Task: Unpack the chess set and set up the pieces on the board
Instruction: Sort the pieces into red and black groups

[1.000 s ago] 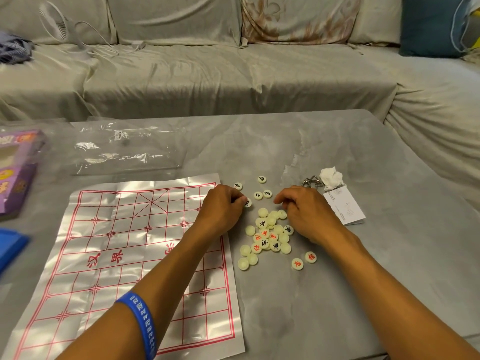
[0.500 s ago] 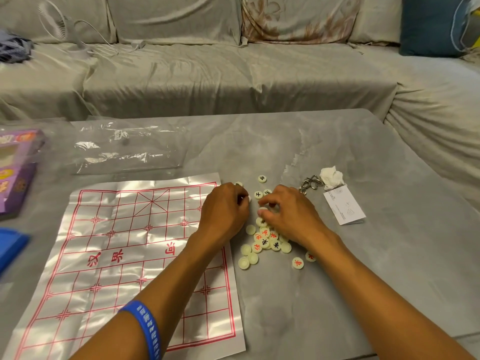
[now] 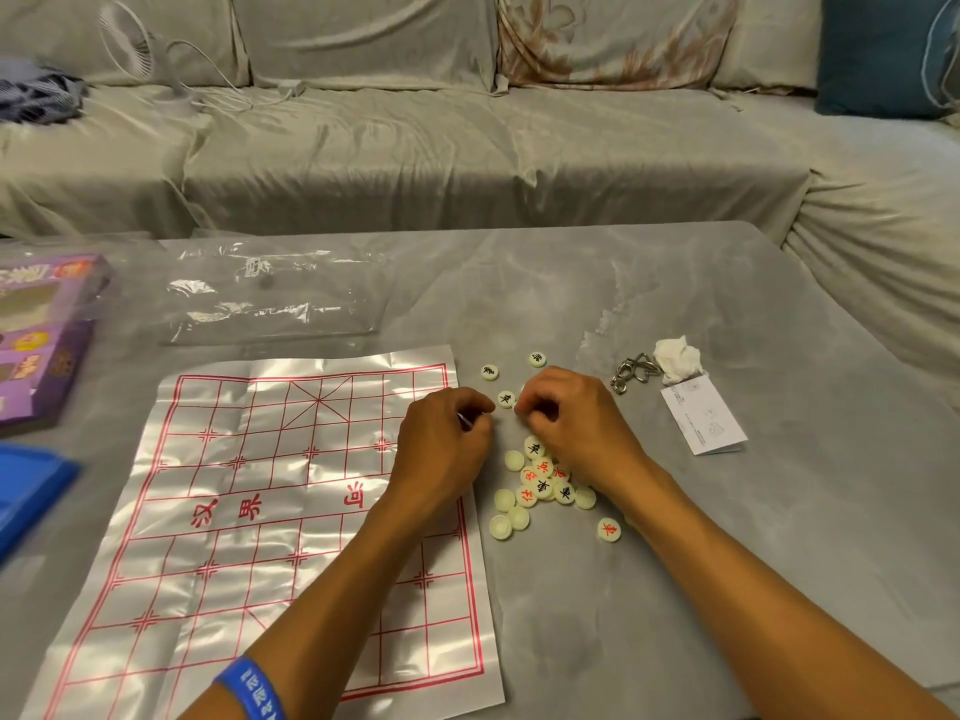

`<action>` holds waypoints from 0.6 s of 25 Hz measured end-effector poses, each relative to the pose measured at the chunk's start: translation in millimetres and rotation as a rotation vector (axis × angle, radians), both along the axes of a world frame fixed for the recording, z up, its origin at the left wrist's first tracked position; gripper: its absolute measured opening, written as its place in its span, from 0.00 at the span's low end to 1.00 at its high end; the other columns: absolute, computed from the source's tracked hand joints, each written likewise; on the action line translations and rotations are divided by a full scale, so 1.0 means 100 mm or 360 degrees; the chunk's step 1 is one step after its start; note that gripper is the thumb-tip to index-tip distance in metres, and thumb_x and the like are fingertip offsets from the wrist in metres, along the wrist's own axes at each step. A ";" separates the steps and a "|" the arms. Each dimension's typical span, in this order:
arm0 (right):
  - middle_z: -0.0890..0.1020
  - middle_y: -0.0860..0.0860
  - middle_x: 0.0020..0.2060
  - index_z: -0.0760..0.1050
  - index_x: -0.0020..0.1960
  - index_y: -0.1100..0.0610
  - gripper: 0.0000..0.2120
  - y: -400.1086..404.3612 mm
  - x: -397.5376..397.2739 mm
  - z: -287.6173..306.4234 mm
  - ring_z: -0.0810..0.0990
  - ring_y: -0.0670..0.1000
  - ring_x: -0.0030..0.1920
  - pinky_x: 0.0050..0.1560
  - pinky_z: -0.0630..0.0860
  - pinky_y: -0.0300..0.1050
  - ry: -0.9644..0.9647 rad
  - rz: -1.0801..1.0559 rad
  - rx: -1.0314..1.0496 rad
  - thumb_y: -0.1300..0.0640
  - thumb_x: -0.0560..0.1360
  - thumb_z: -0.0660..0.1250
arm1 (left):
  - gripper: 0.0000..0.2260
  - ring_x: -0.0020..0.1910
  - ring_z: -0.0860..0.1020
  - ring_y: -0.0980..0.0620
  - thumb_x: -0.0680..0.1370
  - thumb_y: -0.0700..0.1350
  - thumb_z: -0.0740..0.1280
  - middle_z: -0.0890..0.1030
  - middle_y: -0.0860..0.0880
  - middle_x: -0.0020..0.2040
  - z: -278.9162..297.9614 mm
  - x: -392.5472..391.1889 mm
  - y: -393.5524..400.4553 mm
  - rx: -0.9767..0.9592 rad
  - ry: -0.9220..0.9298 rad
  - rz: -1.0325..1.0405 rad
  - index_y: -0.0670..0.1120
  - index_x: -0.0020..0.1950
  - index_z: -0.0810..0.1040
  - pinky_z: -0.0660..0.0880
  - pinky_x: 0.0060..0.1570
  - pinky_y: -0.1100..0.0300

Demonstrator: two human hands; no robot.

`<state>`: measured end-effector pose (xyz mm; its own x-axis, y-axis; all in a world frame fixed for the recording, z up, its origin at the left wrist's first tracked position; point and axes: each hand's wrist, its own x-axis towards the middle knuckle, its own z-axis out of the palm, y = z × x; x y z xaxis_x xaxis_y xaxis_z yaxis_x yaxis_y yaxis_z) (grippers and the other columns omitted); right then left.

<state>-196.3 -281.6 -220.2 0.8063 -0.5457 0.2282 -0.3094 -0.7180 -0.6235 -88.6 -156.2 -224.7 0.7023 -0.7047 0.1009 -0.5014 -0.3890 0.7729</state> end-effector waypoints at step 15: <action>0.81 0.51 0.51 0.82 0.54 0.53 0.15 -0.31 -0.21 -0.02 0.78 0.52 0.52 0.53 0.76 0.47 0.0299 -0.0070 -0.0123 0.67 0.76 0.61 | 0.11 0.47 0.74 0.50 0.78 0.50 0.64 0.78 0.48 0.49 -0.09 -0.02 -0.24 0.0217 -0.0561 -0.0345 0.48 0.55 0.81 0.70 0.41 0.61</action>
<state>-217.7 -312.4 -222.2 0.8143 -0.5681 0.1187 -0.4472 -0.7445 -0.4956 -90.9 -180.2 -234.0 0.4757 -0.8556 0.2040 -0.8069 -0.3322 0.4885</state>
